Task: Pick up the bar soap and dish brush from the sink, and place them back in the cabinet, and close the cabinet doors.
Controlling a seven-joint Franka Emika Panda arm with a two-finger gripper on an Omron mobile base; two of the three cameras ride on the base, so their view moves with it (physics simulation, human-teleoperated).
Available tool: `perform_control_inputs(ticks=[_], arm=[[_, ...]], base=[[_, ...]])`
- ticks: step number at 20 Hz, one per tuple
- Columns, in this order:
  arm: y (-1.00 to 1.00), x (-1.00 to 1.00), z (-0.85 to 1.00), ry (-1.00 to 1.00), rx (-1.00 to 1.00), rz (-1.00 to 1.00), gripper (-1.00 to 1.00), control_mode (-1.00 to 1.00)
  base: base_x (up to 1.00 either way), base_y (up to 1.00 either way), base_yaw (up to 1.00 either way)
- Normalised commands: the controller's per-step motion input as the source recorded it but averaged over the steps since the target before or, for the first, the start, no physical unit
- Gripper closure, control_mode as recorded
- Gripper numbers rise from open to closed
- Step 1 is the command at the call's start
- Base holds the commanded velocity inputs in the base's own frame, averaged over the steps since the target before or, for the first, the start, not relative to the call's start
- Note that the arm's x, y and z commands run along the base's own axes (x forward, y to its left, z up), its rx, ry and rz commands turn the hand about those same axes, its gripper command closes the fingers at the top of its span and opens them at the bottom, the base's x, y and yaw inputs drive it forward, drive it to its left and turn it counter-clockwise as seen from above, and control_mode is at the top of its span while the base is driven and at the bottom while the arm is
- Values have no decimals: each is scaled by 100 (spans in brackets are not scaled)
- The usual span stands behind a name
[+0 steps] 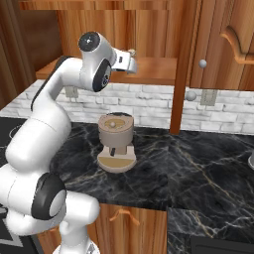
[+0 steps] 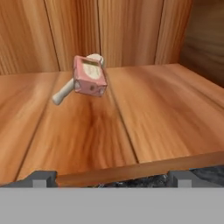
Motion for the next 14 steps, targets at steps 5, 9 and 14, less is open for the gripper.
perform_control_inputs(ticks=[5, 9, 14], arm=[[6, -72, 0, -1, -1, -2, -100, -100], [11, -69, 0, -3, -2, -2, -100, -100], [13, -71, 0, -5, -2, -1, -100, -100]], base=[[0, 0, 0], [0, 0, 0], [0, 0, 0]])
